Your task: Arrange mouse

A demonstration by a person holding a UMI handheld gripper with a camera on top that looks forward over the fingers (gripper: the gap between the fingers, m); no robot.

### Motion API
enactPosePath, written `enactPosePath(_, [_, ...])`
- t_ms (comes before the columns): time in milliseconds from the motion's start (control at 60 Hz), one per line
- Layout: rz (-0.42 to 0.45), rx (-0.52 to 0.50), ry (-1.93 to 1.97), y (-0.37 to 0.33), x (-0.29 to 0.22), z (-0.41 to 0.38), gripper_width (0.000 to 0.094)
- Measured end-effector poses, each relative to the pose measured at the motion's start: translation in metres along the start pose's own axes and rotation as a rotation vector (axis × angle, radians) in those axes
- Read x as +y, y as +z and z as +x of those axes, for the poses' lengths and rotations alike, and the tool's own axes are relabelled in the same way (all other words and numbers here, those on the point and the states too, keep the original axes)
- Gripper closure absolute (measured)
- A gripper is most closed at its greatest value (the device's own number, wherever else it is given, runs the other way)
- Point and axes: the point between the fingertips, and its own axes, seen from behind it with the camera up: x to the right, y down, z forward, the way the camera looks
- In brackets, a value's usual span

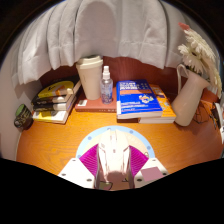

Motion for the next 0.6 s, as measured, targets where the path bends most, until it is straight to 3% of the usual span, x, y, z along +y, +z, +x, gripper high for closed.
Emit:
enactPosePath(133, [-0.037, 0.03, 0.004, 0.019, 0.027, 0.004, 0.0541])
enactPosePath(183, [-0.013, 0.032, 0.016, 0.019, 0.026, 0.004, 0.054])
enactPosePath(300, [0.0, 0.031, 0.029, 0.019, 0.025, 0.005, 0.0439])
enactPosePath(317, [0.002, 0.03, 0.032, 0.019, 0.025, 0.005, 0.046])
enactPosePath(350, [0.002, 0.027, 0.039, 0.019, 0.026, 0.005, 0.0432])
enactPosePath(433, [-0.018, 0.061, 0.044, 0.013, 0.029, 0.014, 0.0217])
enactPosePath(483, [-0.012, 0.083, 0.042, 0.004, 0.027, 0.018, 0.0138])
enactPosePath(600, [0.013, 0.066, 0.044, -0.03, 0.027, 0.013, 0.0126])
